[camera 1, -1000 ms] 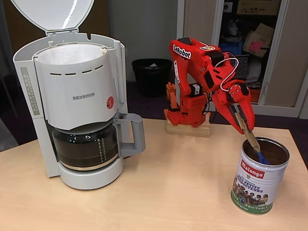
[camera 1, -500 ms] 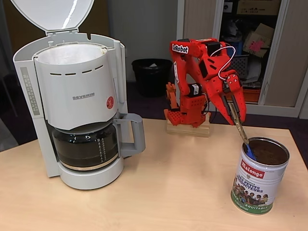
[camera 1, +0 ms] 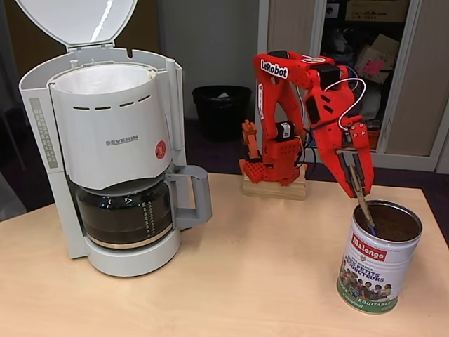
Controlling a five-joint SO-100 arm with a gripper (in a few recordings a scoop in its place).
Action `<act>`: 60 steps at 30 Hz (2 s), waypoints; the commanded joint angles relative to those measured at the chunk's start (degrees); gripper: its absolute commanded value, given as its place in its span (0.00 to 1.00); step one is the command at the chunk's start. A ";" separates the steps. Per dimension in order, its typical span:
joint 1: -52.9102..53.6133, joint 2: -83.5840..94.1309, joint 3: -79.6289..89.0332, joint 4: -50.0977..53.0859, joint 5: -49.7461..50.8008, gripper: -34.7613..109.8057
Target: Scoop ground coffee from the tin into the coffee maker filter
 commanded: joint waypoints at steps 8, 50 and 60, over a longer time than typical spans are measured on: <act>-6.33 -4.48 -2.64 2.99 0.00 0.24; -14.50 -6.33 -14.33 13.18 4.66 0.24; -13.36 -3.43 -11.69 7.56 14.94 0.24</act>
